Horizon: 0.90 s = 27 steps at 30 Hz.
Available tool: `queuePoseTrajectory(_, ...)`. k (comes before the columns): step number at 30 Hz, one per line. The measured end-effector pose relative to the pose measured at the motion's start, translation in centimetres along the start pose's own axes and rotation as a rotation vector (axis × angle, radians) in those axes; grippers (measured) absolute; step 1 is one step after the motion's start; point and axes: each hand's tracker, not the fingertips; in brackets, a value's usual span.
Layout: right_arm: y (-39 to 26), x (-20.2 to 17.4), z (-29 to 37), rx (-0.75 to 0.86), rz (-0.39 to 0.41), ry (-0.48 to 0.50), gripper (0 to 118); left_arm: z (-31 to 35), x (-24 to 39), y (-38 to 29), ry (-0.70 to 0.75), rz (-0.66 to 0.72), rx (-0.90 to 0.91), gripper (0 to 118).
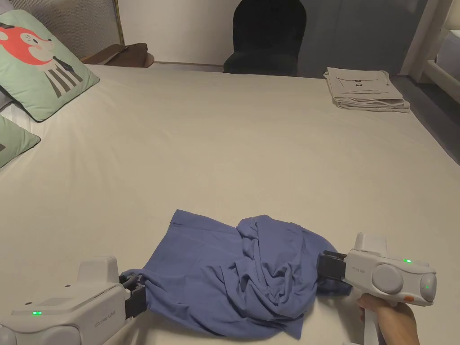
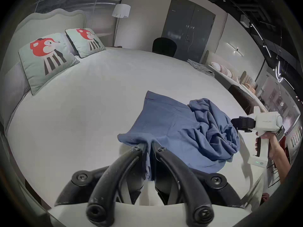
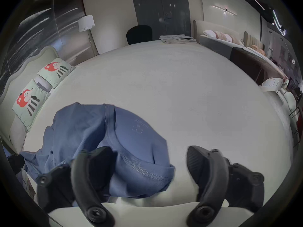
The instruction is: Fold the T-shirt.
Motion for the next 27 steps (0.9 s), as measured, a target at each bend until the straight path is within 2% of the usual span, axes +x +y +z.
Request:
queuePoseTrajectory(2, -0.3, -0.5, -0.5, -0.035, 0.029, 0.021, 70, -0.1, 0.1, -0.2, -0.001, -0.002, -0.003, 2)
queuePoseTrajectory(5, -0.6, -1.0, -0.3, -0.033, 0.052, 0.038, 46, -0.2, 0.0, -0.5, -0.005, 0.003, -0.006, 2)
queuePoseTrajectory(8, -0.5, -1.3, 0.5, -0.029, 0.064, 0.071, 6, 0.0, -0.1, -0.6, -0.014, 0.012, -0.007, 2)
queuePoseTrajectory(11, 0.0, -1.5, 2.8, 0.06, 0.085, 0.04, 6, 0.4, -0.2, -0.6, -0.02, 0.019, 0.003, 2)
queuePoseTrajectory(17, 3.4, -2.3, 9.0, 0.235, 0.179, 0.026, 6, 1.3, -0.9, 2.6, -0.064, 0.055, 0.068, 2)
queuePoseTrajectory(22, 8.6, -2.9, 13.2, 0.373, 0.238, 0.008, 6, 1.8, -1.1, 9.1, -0.088, 0.048, 0.164, 2)
queuePoseTrajectory(27, 14.4, -3.1, 15.8, 0.49, 0.28, -0.042, 6, 2.2, -0.5, 16.7, -0.03, -0.028, 0.282, 2)
